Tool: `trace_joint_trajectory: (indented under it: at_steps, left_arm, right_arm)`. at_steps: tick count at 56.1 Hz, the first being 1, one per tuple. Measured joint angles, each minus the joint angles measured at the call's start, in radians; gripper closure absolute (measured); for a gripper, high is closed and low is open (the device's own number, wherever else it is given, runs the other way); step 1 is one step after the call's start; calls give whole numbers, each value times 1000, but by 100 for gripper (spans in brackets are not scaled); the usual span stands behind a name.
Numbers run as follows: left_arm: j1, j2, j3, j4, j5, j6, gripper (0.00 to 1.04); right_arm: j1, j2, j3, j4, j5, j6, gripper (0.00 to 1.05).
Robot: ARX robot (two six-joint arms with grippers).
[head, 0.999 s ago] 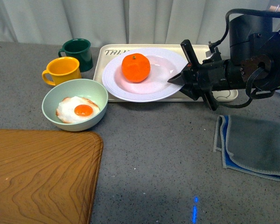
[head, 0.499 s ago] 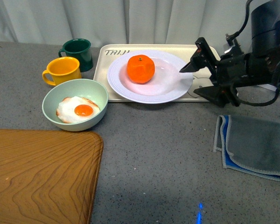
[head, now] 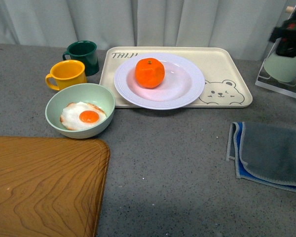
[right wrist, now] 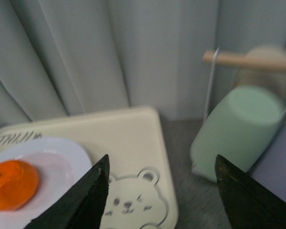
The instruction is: Place orange and plate with both arms
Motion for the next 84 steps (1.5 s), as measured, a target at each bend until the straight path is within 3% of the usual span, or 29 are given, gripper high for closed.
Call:
trace_joint_trajectory:
  at_steps: [5,18,35,52,84]
  left_arm:
    - [0,0,0,0,0,0,7]
    - [0,0,0,0,0,0,7]
    - [0,0,0,0,0,0,7]
    - [0,0,0,0,0,0,7]
    - [0,0,0,0,0,0,7]
  right_arm:
    - [-17,-105,-98,72,-5,-55,63]
    - [-46,-295,-303,56,-41,-97,104]
    - [-119,-607,-441,-112,-109,-98,104]
    - [-121,-819,-523,-244,-113,-98,104]
    - [-121,-1279,-591,-625,-114,-98,104]
